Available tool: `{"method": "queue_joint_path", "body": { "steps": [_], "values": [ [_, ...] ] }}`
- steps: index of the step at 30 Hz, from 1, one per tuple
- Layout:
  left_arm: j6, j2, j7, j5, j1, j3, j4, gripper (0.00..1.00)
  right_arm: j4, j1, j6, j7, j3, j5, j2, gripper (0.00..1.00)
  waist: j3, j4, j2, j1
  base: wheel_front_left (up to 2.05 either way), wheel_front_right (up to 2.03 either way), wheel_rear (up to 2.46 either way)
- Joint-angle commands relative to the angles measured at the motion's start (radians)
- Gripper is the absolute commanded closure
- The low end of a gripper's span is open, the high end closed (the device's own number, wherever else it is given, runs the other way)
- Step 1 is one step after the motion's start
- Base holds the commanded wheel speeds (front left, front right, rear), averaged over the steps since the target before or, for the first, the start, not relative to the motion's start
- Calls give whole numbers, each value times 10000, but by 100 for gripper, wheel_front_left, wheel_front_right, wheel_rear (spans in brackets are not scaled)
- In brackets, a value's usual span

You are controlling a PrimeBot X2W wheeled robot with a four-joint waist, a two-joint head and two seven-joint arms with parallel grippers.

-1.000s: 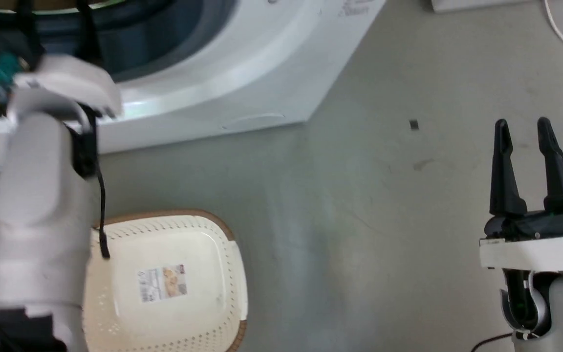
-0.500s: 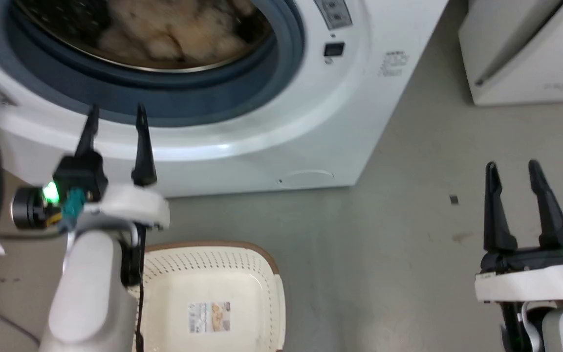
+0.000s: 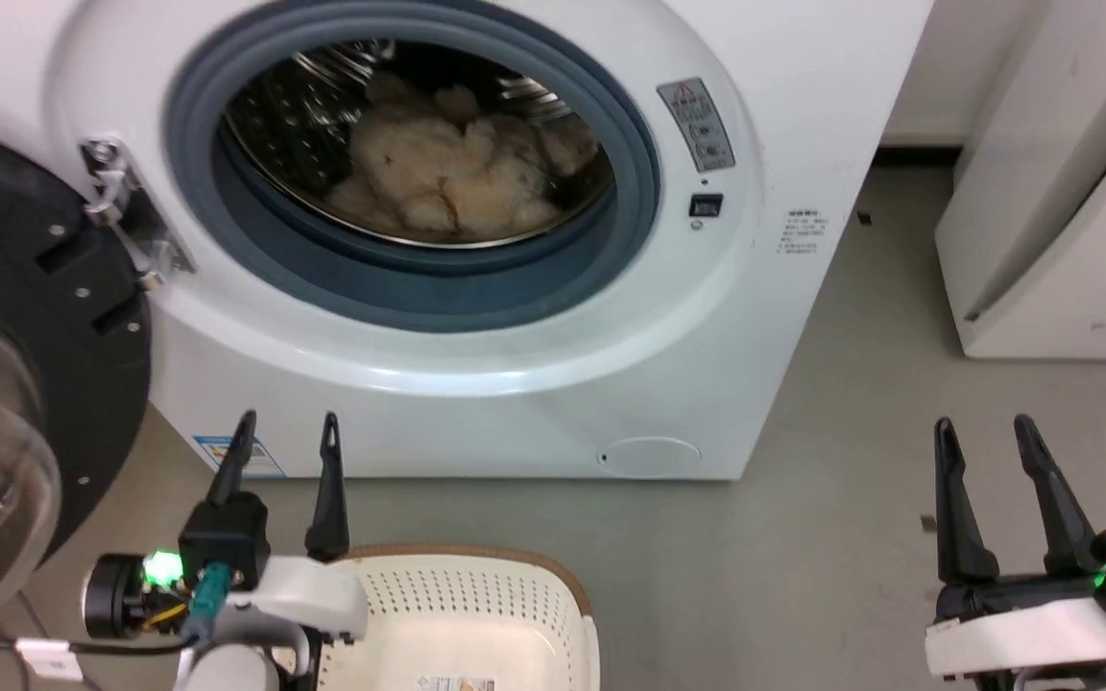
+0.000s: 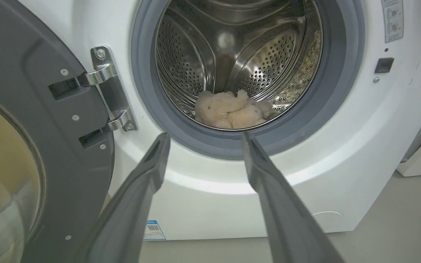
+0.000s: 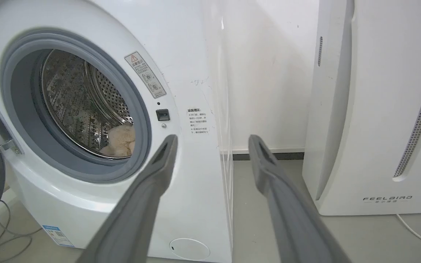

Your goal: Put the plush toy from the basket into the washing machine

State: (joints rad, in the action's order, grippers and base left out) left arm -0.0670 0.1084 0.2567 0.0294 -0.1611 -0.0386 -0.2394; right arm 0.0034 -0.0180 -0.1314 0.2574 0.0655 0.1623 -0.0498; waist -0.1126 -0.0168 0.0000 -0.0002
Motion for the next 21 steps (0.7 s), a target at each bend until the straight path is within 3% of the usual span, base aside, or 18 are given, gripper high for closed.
{"method": "queue_joint_path", "body": {
  "steps": [1, 11, 12, 21],
  "values": [
    [39, -19, 51, -63, 132, -14, 63, 0, 29, 147, 7, 44, 32, -1, -4, 0, 227, -161, 0, 2, 0, 0, 0],
    [218, -114, 51, -61, 838, -239, -138, 0, 163, 608, 7, 44, 104, 64, -4, 0, 654, -251, 0, 2, 0, 0, 0],
    [186, -79, 0, -17, 756, -211, -130, 100, 157, 476, 0, 0, 98, -13, -2, 100, 656, -254, 0, 2, 0, 0, 0],
    [206, -92, -134, -27, 812, -175, -15, 100, 155, 468, 0, -128, 69, -108, -2, 100, 690, -233, 0, 2, 0, 0, 0]
  ]
}}
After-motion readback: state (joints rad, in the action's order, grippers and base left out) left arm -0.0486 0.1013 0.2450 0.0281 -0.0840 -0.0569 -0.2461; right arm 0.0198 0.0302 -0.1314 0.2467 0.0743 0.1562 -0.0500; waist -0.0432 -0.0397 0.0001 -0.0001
